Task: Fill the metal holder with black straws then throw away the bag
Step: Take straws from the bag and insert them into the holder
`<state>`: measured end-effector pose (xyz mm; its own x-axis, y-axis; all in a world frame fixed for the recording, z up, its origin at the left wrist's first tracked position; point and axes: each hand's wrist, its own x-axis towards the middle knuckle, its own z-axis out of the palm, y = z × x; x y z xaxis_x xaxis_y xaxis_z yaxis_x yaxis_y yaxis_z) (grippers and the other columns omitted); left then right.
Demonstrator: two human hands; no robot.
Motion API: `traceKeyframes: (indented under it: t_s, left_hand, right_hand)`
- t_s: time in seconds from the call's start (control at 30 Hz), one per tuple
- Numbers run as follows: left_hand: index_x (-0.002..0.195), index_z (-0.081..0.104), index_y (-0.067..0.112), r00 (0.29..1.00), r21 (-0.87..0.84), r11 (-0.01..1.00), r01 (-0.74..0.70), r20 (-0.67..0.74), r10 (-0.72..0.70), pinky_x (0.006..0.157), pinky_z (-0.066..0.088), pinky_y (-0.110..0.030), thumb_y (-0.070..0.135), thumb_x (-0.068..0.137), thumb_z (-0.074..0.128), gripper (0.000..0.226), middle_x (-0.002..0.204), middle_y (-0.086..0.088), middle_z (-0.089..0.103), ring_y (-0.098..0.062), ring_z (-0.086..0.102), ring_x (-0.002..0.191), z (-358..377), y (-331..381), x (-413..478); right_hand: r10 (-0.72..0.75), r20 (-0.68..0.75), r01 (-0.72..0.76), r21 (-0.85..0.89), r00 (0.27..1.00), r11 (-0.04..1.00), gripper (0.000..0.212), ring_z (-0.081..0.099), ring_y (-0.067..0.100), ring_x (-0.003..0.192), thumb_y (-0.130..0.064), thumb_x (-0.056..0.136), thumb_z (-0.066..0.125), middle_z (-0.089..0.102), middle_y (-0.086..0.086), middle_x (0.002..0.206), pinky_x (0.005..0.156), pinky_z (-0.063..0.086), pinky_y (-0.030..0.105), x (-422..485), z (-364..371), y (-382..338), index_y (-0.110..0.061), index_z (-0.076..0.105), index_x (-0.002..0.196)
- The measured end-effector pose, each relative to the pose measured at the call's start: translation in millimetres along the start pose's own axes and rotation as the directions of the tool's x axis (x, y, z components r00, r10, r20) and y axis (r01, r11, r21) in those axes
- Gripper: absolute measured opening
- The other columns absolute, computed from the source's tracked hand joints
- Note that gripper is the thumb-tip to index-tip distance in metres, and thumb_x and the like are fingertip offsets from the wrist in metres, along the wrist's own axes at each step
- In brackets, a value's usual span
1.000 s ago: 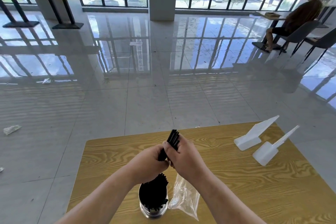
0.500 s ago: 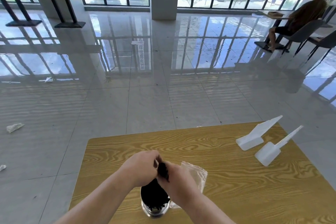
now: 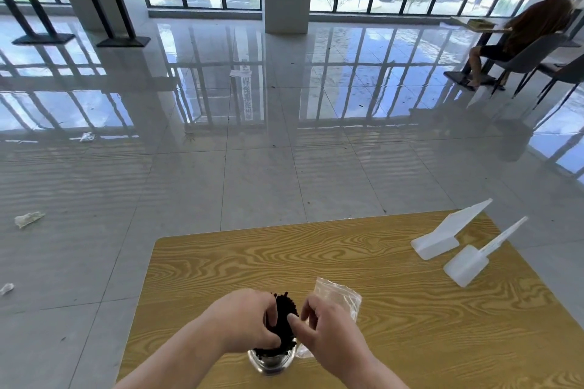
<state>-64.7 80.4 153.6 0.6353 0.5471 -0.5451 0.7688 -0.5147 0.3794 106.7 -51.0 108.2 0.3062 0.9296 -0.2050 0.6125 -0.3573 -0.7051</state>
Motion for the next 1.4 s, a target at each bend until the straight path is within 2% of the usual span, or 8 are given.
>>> traceKeyframes:
  t_s: [0.2,0.33,0.53,0.67,0.8,1.07,1.23,1.4]
  left_hand:
    - [0.125,0.059,0.038,0.992,0.144,0.986,-0.086,-0.085,0.098,0.091,0.05,-0.03,0.057,0.084,0.076,0.048,0.126,0.016,0.06,-0.013,0.061,0.114,34.5,-2.2,-10.2]
    - [0.131,0.057,0.035,0.983,0.166,0.982,-0.089,-0.146,0.114,0.096,0.048,-0.03,0.052,0.092,0.07,0.045,0.131,0.012,0.06,-0.015,0.061,0.12,50.7,-5.6,-10.0]
    - [0.136,0.055,0.038,0.968,0.168,0.98,-0.109,-0.205,0.143,0.097,0.049,-0.029,0.059,0.091,0.066,0.051,0.128,0.014,0.06,-0.013,0.062,0.118,67.3,-6.1,-1.9]
    - [0.128,0.062,0.033,0.956,0.144,0.983,-0.116,-0.253,0.15,0.091,0.048,-0.028,0.053,0.096,0.061,0.038,0.123,0.011,0.062,-0.014,0.062,0.116,70.6,1.0,4.3]
    - [0.115,0.068,0.028,0.949,0.152,0.98,-0.127,-0.269,0.165,0.08,0.042,-0.027,0.049,0.099,0.058,0.028,0.116,0.009,0.065,-0.016,0.064,0.11,72.4,4.5,6.2]
    - [0.121,0.066,0.028,0.96,0.166,0.979,-0.115,-0.235,0.152,0.089,0.047,-0.03,0.049,0.097,0.064,0.032,0.122,0.009,0.065,-0.016,0.063,0.116,75.0,11.4,11.6]
    - [0.12,0.072,0.025,0.939,0.252,0.957,-0.141,-0.273,0.21,0.089,0.049,-0.033,0.038,0.104,0.049,0.031,0.124,0.005,0.067,-0.019,0.065,0.115,76.8,16.2,14.5]
    - [0.121,0.077,0.028,0.923,0.158,0.973,-0.17,-0.321,0.213,0.096,0.051,-0.029,0.035,0.105,0.055,0.028,0.124,0.011,0.071,-0.014,0.068,0.112,60.6,7.1,13.9]
  right_hand:
    - [-0.056,-0.066,0.058,0.037,0.996,0.998,0.026,0.055,0.008,0.073,-0.054,0.095,0.054,0.061,-0.01,0.079,0.065,0.048,0.023,-18.3,7.9,3.7,-0.032,0.057,0.083]
    - [-0.056,-0.055,0.068,0.25,0.997,0.966,0.022,0.05,0.004,0.059,-0.041,0.097,0.058,0.066,0.003,0.075,0.055,0.042,0.025,-21.8,6.5,-2.2,-0.025,0.063,0.083]
    - [0.034,-0.157,0.009,0.266,0.987,0.964,0.026,0.047,0.004,0.053,-0.042,0.097,0.06,0.058,-0.011,0.06,0.05,0.039,0.024,-26.4,8.1,7.5,-0.028,0.061,0.075]
    - [0.038,-0.143,-0.005,0.224,0.989,0.975,0.025,0.048,0.004,0.052,-0.039,0.098,0.063,0.059,-0.015,0.061,0.05,0.039,0.019,-32.6,8.2,13.7,-0.041,0.059,0.073]
    - [0.079,-0.099,-0.057,0.209,0.992,0.976,0.029,0.048,0.003,0.053,-0.043,0.098,0.062,0.06,-0.016,0.062,0.051,0.041,0.021,-35.3,6.8,17.6,-0.036,0.056,0.07]
    - [0.1,0.04,-0.105,0.196,0.994,0.975,0.017,0.052,0.001,0.056,-0.045,0.091,0.06,0.062,-0.019,0.064,0.054,0.042,0.019,-34.6,11.0,14.3,-0.032,0.062,0.08]
    - [0.097,0.09,-0.115,0.223,0.991,0.968,0.013,0.05,0.0,0.054,-0.04,0.091,0.062,0.061,-0.02,0.061,0.054,0.041,0.017,-32.0,12.7,9.6,-0.029,0.066,0.084]
    - [0.104,0.085,-0.117,0.174,0.991,0.978,0.017,0.05,0.0,0.053,-0.044,0.092,0.058,0.062,-0.02,0.06,0.052,0.04,0.018,-28.9,8.6,6.6,-0.03,0.065,0.085]
